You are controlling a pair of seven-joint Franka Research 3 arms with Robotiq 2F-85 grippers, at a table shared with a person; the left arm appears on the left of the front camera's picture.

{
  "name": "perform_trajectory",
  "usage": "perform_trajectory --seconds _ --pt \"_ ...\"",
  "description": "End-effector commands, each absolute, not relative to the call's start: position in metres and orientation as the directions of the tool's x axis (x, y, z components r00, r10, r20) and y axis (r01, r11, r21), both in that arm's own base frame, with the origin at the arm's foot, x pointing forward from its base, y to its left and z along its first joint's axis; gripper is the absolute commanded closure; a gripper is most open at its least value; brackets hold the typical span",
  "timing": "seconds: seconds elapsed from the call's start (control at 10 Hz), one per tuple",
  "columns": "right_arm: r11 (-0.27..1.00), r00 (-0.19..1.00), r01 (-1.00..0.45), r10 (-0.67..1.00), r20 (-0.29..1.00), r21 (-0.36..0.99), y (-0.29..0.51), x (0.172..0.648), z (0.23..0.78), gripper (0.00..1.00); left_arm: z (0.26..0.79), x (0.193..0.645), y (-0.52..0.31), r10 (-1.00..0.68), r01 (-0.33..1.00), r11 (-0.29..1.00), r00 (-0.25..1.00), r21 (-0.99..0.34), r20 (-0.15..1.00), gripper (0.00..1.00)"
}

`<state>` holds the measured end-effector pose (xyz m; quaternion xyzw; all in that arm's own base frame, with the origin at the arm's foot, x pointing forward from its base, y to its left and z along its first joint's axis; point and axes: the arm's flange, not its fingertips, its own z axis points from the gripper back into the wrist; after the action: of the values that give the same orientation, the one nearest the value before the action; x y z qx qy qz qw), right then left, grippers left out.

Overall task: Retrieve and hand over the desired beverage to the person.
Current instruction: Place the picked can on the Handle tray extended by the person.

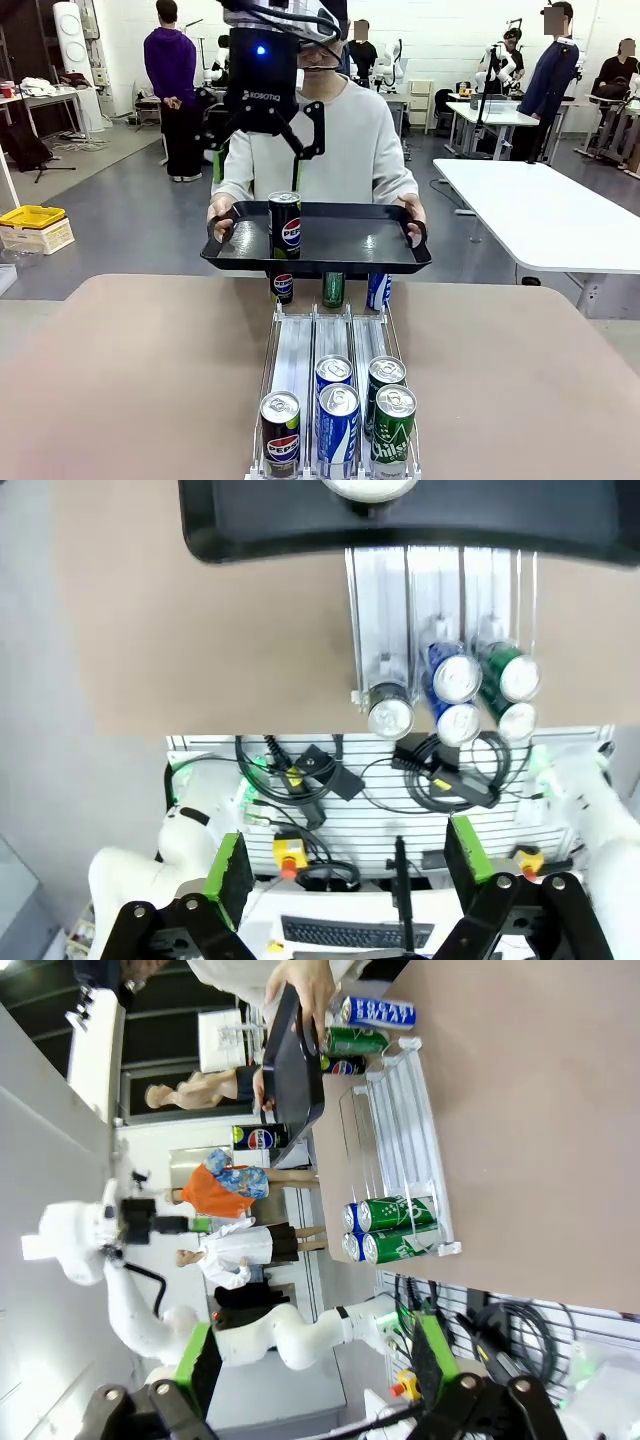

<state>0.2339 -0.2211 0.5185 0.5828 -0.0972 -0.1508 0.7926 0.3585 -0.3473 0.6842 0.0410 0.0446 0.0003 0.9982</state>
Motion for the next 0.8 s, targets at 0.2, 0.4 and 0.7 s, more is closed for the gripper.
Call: perform_trajectory --seconds 0.2,0.4,0.7 --pt "0.257 0.936 0.105 -0.351 -0.008 0.961 -0.221 0.235 0.519 0.00 0.612 0.271 -0.287 -0.174 0.175 0.984 0.984 0.017 -0.037 0.00" --pt "0.257 0.936 0.105 -0.351 -0.008 0.961 -0.221 0.235 0.519 0.00 0.596 0.271 -0.282 -0.152 0.153 0.988 0.986 0.012 -0.070 0.00" --pt "0.257 0.936 0.105 -0.351 -0.008 0.961 -0.221 0.235 0.519 0.00 0.604 0.265 -0.292 -0.155 0.157 0.986 0.986 0.048 -0.059 0.00"
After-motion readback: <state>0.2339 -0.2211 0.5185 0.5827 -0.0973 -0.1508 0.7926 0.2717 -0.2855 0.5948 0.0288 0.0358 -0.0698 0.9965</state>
